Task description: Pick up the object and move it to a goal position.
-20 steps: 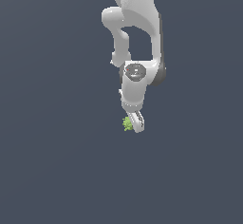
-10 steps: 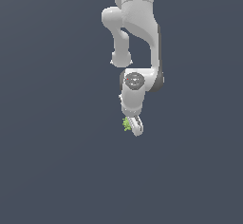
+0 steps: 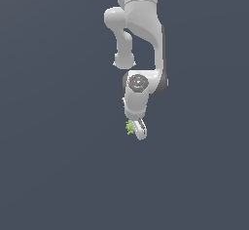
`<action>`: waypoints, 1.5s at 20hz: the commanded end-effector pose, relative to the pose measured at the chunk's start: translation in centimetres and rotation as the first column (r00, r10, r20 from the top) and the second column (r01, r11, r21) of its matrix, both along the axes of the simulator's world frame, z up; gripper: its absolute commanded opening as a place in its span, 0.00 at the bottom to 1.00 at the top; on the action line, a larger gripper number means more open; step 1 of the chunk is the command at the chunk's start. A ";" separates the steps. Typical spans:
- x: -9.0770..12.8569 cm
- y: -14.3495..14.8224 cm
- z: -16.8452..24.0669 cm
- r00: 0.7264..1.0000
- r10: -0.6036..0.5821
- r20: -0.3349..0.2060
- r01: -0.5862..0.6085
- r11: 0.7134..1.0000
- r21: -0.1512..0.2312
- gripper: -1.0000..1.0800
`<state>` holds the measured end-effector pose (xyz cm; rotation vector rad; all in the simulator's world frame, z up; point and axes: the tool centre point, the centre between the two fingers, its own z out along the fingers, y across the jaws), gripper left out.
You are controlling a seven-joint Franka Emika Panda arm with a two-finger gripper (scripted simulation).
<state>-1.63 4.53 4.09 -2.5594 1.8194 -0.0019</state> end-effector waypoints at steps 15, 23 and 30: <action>0.1 -8.3 4.2 1.000 0.000 -0.001 0.000 1.000 0.001 0.00; 0.5 -17.5 8.9 1.000 0.000 -0.001 0.000 1.000 0.000 0.00; 0.9 -23.0 11.7 1.000 0.000 -0.002 0.000 1.000 0.000 0.00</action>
